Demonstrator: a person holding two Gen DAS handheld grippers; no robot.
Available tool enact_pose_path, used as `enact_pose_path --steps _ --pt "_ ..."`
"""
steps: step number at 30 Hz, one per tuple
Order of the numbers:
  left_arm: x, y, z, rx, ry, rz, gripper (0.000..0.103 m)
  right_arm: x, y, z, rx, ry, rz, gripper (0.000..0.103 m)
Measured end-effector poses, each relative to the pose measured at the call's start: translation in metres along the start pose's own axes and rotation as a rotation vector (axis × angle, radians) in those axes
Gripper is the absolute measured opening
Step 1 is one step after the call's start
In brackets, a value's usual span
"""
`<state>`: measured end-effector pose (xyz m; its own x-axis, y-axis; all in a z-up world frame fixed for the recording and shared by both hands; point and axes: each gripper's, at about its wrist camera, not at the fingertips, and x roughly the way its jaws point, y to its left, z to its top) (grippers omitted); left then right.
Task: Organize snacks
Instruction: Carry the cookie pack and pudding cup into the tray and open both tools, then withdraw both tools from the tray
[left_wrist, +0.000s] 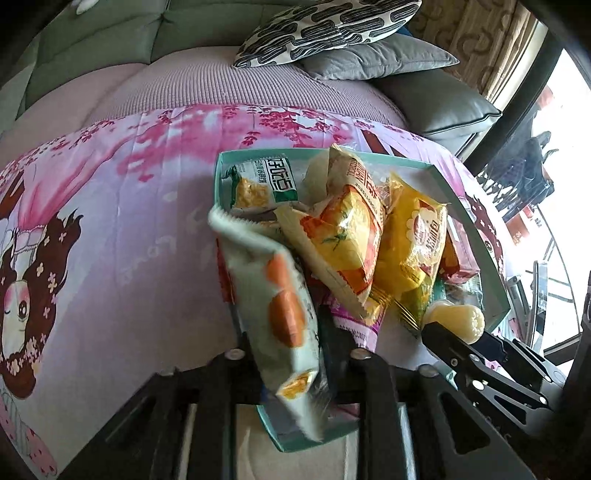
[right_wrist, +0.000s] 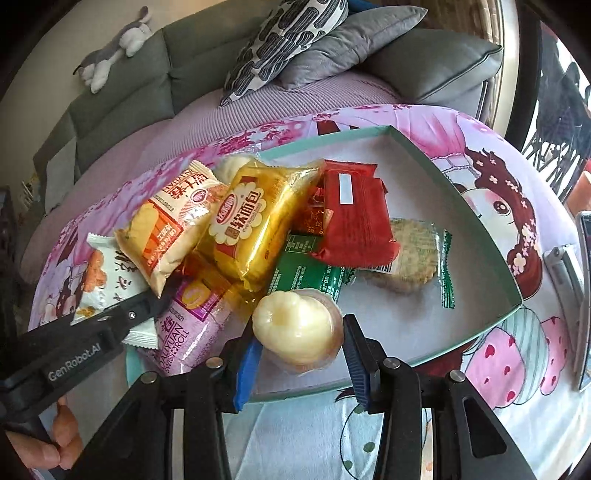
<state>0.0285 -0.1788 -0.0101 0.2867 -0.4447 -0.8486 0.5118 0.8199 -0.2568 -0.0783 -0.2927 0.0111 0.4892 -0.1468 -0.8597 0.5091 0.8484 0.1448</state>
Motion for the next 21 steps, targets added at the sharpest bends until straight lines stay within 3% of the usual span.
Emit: enact_pose_path --steps 1,5,9,11,19,21 --pt "-0.002 0.0 -0.001 0.002 -0.001 0.002 0.052 -0.001 0.001 0.0 -0.006 0.002 -0.009 0.046" --pt "-0.011 -0.003 -0.006 0.011 -0.008 -0.002 0.069 -0.005 0.004 -0.004 -0.014 0.01 -0.009 0.056" --pt "-0.022 0.004 -0.013 -0.014 -0.008 0.007 0.077 -0.012 0.005 -0.008 -0.018 0.006 -0.008 0.064" --pt "-0.028 0.01 -0.018 -0.026 -0.014 0.029 0.09 -0.019 0.006 -0.01 -0.023 -0.004 -0.009 0.069" --pt "-0.046 0.039 -0.048 -0.086 -0.033 0.118 0.103 -0.034 0.016 -0.027 -0.06 -0.009 -0.005 0.102" --pt "-0.052 0.047 -0.055 -0.103 -0.039 0.141 0.103 -0.036 0.018 -0.033 -0.071 -0.009 -0.006 0.103"
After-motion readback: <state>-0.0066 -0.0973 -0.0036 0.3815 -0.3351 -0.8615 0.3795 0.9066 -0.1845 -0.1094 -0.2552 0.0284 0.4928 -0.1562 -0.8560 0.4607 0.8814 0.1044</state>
